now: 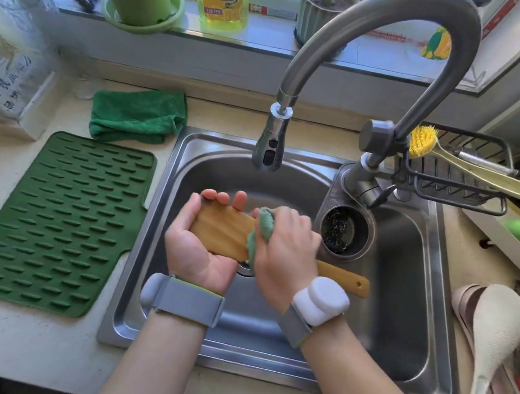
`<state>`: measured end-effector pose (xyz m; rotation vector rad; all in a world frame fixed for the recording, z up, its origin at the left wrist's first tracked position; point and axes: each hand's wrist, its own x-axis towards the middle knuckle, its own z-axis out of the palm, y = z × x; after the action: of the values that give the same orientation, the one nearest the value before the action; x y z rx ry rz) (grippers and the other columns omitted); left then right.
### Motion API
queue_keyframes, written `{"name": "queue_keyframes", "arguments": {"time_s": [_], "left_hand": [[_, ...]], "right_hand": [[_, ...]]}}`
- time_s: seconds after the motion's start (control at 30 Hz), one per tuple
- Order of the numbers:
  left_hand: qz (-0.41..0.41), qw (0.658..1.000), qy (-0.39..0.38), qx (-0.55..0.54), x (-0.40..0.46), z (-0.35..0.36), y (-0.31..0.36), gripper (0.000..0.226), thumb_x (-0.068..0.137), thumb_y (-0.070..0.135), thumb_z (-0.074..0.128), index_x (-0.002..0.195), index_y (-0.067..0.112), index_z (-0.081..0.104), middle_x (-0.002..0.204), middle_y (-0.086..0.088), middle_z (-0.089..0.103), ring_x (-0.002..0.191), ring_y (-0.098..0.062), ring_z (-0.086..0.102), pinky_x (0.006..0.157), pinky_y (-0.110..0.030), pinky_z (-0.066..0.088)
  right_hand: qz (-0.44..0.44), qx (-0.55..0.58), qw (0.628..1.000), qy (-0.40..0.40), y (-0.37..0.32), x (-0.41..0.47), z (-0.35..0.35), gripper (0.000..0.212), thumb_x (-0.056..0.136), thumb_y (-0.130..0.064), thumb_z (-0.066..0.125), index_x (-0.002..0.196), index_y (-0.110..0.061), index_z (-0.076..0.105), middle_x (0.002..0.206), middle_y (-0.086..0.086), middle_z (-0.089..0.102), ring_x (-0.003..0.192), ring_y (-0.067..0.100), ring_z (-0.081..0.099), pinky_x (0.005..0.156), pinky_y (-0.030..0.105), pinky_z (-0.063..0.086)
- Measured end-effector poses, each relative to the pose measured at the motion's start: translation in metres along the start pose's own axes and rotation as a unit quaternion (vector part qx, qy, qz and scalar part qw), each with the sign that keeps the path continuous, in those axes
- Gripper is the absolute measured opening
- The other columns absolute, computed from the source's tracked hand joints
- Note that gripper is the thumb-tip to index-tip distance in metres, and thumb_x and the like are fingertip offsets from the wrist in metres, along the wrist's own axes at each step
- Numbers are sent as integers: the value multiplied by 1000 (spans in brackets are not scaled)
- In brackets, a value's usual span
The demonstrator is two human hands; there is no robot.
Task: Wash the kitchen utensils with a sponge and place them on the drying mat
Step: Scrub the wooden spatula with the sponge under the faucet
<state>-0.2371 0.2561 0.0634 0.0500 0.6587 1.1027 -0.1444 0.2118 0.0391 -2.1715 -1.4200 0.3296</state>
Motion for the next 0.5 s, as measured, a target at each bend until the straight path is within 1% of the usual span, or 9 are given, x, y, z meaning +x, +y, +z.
{"name": "queue_keyframes", "arguments": {"time_s": [0.1,0.13,0.2,0.27,0.33,0.37,0.4,0.5], "left_hand": [[5,1000,-2,17,4,-3,6,26,95,32,45,79,17,59,79,0,59,90,-27,65,94,-52,49],[5,1000,0,24,5,-6,8,26,95,32,45,79,17,60,79,0,59,89,-26,65,95,-53,48],[5,999,7,35,6,-10,9,25,94,32,45,80,18,60,79,1,59,86,-25,66,94,-54,48],[14,999,10,33,8,-14,15,25,94,32,44,80,18,60,80,2,59,86,-24,66,93,-53,49],[20,999,9,26,9,-16,22,25,93,33,44,80,18,60,81,2,58,88,-24,65,92,-53,49],[18,1000,7,22,11,-16,23,25,94,33,44,81,18,60,81,2,58,88,-24,65,92,-53,49],[13,1000,2,18,12,-16,21,26,94,33,43,81,18,60,81,2,58,88,-24,65,92,-54,49],[-15,999,-27,25,9,-10,8,26,95,33,43,83,17,60,81,1,59,89,-25,67,93,-54,49]], "right_hand": [[-8,40,999,-1,0,-14,4,28,89,-40,30,94,-19,49,91,0,54,84,26,49,73,37,28],[-17,36,999,2,10,-21,3,25,90,-38,33,95,-20,49,90,-1,55,83,26,48,73,37,27],[-27,-14,999,8,40,-31,-2,23,90,-39,35,96,-22,49,89,-2,56,84,24,47,74,36,26],[20,-56,998,9,75,-40,-13,27,89,-43,32,94,-23,50,85,-2,58,84,24,50,75,36,25],[76,-53,996,-7,91,-41,-24,33,88,-45,28,92,-22,51,82,-2,60,83,28,56,77,37,24],[83,-41,996,-15,86,-37,-26,34,88,-46,26,93,-22,50,81,-2,61,83,28,58,78,37,24],[69,-27,997,-26,74,-32,-25,34,89,-46,25,94,-23,49,80,-2,61,81,28,58,79,36,24],[-16,3,998,-55,23,-24,-18,28,92,-42,29,99,-21,45,79,1,62,73,29,57,80,39,31]]}}
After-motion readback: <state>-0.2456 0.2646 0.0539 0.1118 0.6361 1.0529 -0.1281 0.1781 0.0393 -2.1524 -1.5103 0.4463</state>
